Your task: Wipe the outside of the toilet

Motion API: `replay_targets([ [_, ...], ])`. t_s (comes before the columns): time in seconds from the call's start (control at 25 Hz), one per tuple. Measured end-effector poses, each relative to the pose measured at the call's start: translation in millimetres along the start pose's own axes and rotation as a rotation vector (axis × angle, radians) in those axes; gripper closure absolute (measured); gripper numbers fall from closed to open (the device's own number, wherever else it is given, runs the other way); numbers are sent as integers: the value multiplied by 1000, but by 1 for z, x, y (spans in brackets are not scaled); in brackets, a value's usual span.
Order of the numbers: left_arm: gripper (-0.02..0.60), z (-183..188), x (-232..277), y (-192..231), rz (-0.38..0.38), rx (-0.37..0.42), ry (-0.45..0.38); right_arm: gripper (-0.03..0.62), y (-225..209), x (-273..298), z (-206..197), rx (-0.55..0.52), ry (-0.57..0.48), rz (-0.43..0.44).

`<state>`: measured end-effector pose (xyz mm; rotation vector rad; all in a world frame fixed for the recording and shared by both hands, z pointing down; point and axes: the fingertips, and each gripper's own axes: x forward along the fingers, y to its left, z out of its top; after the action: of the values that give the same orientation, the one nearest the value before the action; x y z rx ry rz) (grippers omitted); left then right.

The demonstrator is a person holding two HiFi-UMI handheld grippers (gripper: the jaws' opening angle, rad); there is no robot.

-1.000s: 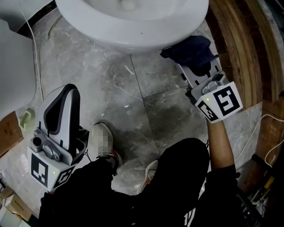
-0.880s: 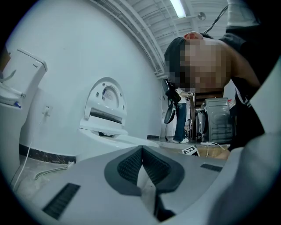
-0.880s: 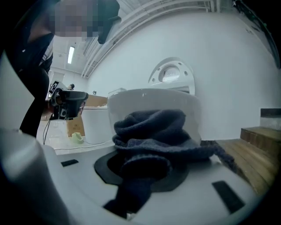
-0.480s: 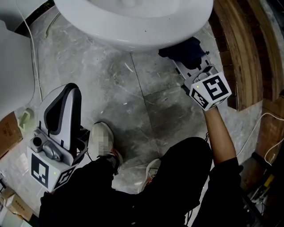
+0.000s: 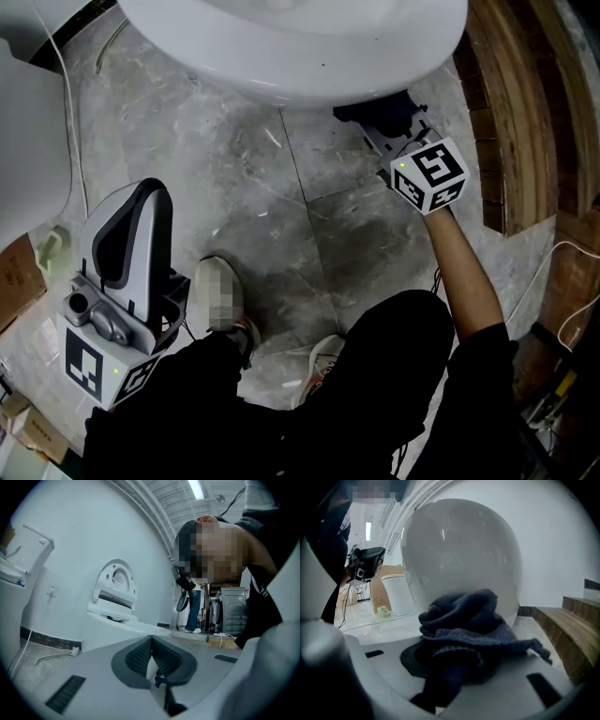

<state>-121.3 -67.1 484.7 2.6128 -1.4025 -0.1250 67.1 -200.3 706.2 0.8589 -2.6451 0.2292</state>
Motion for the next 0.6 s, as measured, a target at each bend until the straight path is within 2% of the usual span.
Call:
replay_targets([
  [0.32, 572, -7, 0, 5, 11, -9, 19, 477, -7, 22, -34, 49, 52, -5],
  [0.6, 572, -12, 3, 7, 12, -14, 41, 477, -13, 46, -69, 72, 156, -6],
])
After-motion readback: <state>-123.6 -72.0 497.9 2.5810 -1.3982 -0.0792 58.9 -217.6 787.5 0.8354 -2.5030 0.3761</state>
